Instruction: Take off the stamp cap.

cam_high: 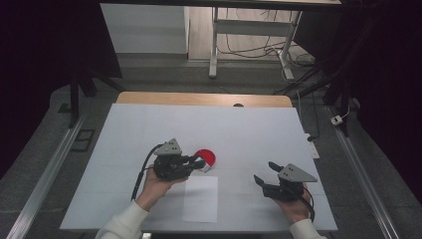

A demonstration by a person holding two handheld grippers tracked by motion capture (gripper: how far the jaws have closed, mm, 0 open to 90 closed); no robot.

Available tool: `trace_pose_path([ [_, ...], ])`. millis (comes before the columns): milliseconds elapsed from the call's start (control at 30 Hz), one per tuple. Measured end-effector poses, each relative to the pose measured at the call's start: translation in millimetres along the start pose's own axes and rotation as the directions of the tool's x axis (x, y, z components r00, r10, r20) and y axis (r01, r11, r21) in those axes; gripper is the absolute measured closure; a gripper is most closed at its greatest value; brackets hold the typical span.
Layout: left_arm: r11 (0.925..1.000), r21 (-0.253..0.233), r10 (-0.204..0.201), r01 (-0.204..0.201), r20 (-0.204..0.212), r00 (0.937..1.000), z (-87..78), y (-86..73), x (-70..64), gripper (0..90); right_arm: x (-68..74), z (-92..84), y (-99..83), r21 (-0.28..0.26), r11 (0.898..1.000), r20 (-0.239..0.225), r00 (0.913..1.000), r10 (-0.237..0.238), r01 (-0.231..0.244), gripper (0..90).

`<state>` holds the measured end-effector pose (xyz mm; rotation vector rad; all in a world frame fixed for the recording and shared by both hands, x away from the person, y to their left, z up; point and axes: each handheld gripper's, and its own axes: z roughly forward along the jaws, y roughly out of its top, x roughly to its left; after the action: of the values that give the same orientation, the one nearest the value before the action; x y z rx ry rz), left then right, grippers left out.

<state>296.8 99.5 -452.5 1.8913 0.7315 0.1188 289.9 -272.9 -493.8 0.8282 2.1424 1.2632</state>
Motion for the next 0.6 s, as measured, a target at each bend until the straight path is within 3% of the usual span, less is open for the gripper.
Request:
trace_pose_path([
  [367,0.9999,0.007,0.012,-0.012,0.018,0.9998,6.8,1.9,0.9,74.7,8.0,8.9,4.7,-0.034,0.999,0.011,0.9993,0.036,-0.036,27.7],
  [600,0.9998,0.004,0.017,-0.017,0.029,0.9994,9.3,3.5,-0.7,74.7,15.5,16.4,5.1,-0.023,1.0,-0.009,0.9999,0.014,-0.014,29.2],
])
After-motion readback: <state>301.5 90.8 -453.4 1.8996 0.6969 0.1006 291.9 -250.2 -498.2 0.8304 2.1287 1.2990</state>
